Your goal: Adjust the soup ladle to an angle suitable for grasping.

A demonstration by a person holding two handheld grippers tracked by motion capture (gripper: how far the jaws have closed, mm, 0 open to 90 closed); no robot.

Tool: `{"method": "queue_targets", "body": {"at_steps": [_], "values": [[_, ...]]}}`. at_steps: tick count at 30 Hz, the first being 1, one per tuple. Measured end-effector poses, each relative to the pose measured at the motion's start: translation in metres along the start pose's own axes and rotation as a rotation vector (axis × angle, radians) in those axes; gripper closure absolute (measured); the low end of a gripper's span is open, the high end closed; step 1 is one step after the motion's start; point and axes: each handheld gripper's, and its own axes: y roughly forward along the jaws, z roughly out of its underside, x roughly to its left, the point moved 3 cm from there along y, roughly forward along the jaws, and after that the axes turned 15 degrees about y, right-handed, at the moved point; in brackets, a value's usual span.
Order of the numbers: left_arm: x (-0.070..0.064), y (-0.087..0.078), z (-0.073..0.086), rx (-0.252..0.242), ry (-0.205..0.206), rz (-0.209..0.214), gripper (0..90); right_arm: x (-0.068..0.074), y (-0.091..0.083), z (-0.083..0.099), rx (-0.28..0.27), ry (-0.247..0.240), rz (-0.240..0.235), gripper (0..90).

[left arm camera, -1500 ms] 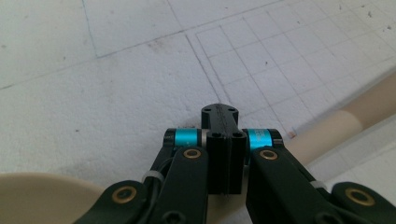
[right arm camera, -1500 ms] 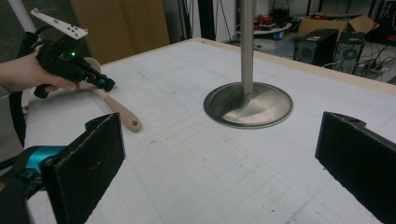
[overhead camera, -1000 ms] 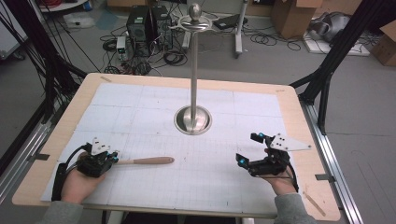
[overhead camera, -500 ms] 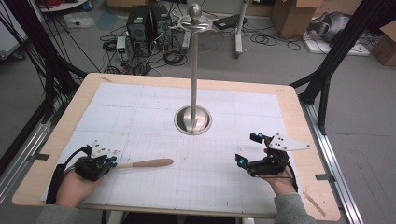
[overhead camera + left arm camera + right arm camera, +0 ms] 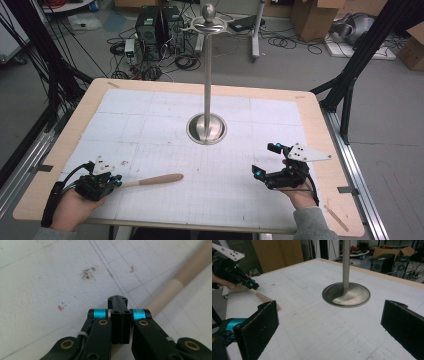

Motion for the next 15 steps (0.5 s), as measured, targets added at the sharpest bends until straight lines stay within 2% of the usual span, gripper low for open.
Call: {"method": "queue_targets", "body": {"at_steps": [6, 7, 11, 12, 15], "values": [[0.002, 0.003, 0.003, -0.016, -0.012, 0.01, 90.0, 0.0, 0.001, 0.001, 0.007, 0.001, 0.001, 0.1], [0.003, 0.003, 0.003, -0.031, -0.015, 0.021, 90.0, 0.0, 0.002, 0.001, 0.008, -0.001, 0.001, 0.1], [0.008, -0.007, -0.006, -0.129, -0.018, -0.015, 90.0, 0.0, 0.003, 0.001, 0.01, -0.003, 0.001, 0.1], [0.008, -0.01, -0.008, -0.148, -0.01, -0.018, 90.0, 0.001, 0.003, 0.001, 0.013, 0.0, 0.003, 0.1], [0.0, -0.012, -0.015, -0.189, 0.025, 0.008, 90.0, 0.0, 0.003, 0.001, 0.015, -0.005, 0.004, 0.1]]}}
